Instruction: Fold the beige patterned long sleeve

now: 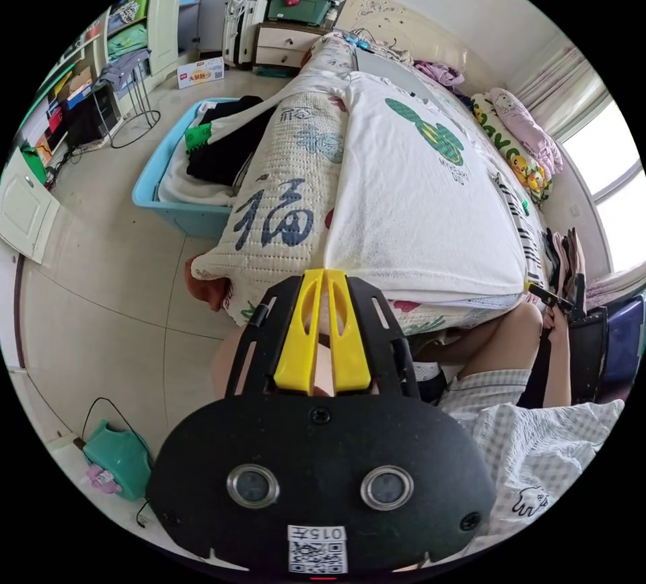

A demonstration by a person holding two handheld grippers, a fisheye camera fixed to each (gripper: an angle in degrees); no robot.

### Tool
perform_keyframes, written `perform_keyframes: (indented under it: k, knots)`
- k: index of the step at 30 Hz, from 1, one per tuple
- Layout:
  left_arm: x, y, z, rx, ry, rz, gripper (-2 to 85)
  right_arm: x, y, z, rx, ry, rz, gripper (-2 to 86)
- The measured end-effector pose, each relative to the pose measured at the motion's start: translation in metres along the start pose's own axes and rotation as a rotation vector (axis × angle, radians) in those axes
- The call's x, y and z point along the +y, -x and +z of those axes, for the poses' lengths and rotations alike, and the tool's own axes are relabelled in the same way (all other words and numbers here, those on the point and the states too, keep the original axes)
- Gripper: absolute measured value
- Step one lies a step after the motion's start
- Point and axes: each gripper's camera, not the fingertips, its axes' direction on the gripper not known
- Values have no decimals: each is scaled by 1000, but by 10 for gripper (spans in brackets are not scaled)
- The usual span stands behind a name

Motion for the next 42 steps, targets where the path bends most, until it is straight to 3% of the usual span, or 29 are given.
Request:
perform_keyframes:
  k: [18,28,36,42]
  knots:
    - [25,-17,5,-50,-27,38,-2,27,33,21,22,-17,-28,-3]
    - [31,-33,46,-116,46,71,-1,29,72,44,149,17,-62,-1]
    - [45,-23,64,-77,39,46,9,28,97,33,223,10,-89,0]
    - [58,-12,78,-33,30,21,24,21,88,5,144,5,-49,7]
